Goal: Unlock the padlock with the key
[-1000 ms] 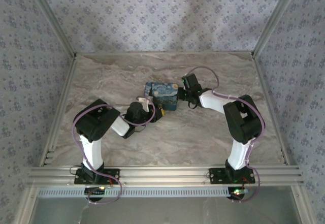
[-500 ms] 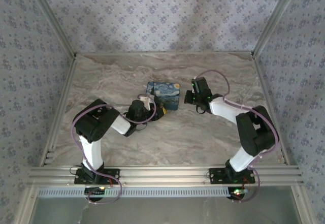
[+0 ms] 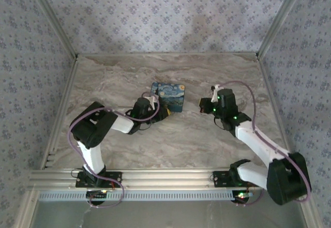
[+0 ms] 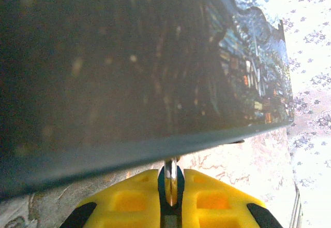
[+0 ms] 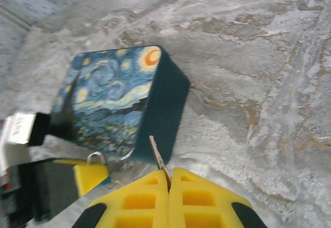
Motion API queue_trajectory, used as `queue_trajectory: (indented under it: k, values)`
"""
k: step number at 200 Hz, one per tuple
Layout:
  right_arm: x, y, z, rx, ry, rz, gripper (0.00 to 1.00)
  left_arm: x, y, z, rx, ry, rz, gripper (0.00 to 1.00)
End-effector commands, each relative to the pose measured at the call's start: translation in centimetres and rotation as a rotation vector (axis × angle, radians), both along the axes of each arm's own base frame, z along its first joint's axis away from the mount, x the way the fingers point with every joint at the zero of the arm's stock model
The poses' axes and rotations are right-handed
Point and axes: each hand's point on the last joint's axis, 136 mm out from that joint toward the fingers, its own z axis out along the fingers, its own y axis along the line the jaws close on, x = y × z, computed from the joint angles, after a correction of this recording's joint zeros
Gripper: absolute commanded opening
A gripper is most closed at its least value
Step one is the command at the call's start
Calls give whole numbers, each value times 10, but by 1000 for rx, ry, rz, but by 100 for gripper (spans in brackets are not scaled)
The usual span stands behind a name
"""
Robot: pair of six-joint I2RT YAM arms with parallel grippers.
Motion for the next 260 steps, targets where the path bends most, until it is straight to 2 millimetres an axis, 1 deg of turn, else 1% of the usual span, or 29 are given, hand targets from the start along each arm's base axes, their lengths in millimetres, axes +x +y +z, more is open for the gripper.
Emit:
queue_trajectory:
  k: [1,26,44,63,81,102,132,150,182,199,228,260]
  values:
    - [-26,14,15,124,-10,116,0,-33,5,-36,56,265,-7,9]
    - [-50,20,38,214,-87,197,0,-34,3,-34,31,287,0,8]
    - [-63,20,50,242,-127,223,0,-34,2,-33,21,299,5,8]
    - [-73,21,56,280,-140,239,0,-34,0,-30,6,313,5,8]
    - [-80,24,58,322,-145,255,0,-34,-1,-27,-5,324,7,8]
    - [-84,23,51,351,-127,237,0,-33,-3,-22,-21,328,10,8]
    - [-88,24,36,358,-100,222,0,-31,-6,-14,-41,345,15,8]
    - [-90,25,24,327,-85,222,0,-30,-7,-10,-40,351,20,8]
    - [-92,26,-7,290,-51,199,0,-27,-5,-5,-5,350,31,8]
    - [-93,29,-15,299,-40,198,0,-27,-7,-3,-13,364,32,8]
    - [-95,35,-21,285,-35,200,0,-24,-9,6,-25,360,39,8]
    - [-98,44,-17,293,-44,221,0,-21,-9,16,-37,341,45,8]
